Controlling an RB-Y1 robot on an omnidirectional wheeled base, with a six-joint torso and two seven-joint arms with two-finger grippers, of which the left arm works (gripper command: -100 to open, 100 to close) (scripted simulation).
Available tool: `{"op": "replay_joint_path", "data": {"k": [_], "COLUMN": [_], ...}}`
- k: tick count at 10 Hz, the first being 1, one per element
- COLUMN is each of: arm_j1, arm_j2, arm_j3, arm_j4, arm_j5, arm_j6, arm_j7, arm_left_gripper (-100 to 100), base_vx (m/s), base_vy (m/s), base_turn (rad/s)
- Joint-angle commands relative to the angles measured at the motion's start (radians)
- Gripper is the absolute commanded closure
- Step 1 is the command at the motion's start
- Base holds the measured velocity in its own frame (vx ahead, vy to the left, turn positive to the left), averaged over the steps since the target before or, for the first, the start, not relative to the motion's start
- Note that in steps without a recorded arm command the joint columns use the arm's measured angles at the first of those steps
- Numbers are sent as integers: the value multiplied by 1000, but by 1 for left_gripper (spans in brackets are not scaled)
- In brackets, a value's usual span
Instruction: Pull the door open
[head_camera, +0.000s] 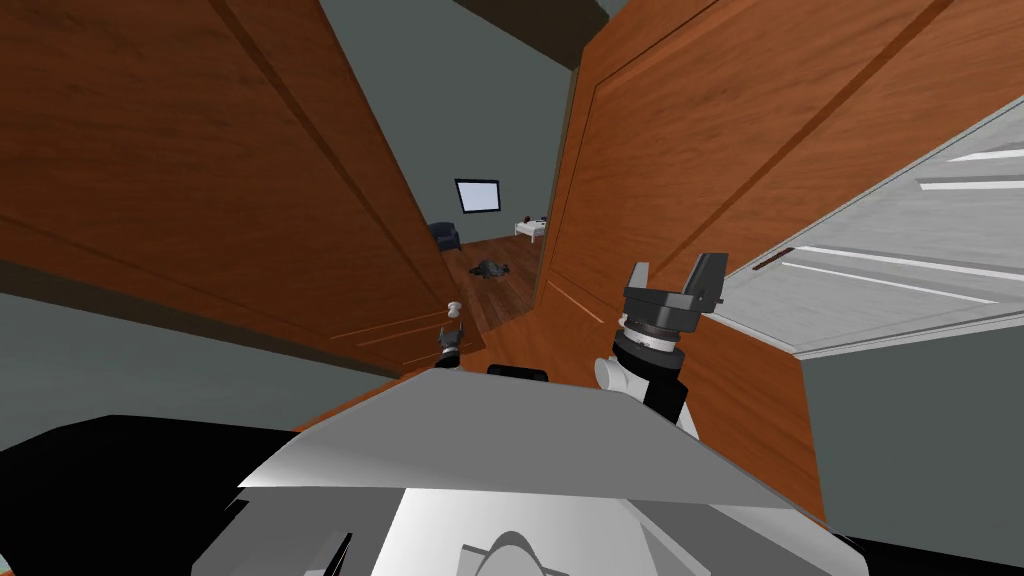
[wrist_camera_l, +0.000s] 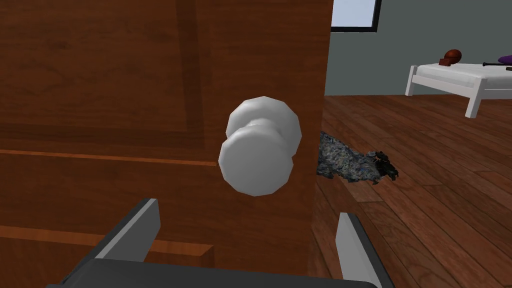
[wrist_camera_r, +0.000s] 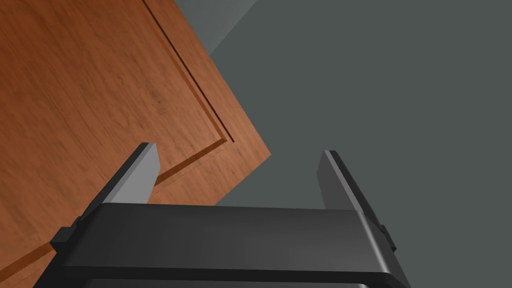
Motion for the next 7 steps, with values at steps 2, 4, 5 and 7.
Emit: {"op": "replay_joint_path", "data": {"k": [2, 4, 5, 7], "arm_j1": [4, 5, 7, 11], "arm_j2": [39, 49, 68, 95], "arm_j3": [11, 14, 20, 29], "arm_j4": [33, 40, 54, 74], "arm_j5": [10, 13, 18, 26], "arm_j6": [-16, -19, -25, -34], "arm_j7": [53, 65, 88, 121], "arm_left_gripper": [-100, -100, -100, -100], "base_vx": [161, 133, 99, 124], "base_vy": [11, 5, 18, 5], "base_turn": [-79, -56, -61, -84]}}
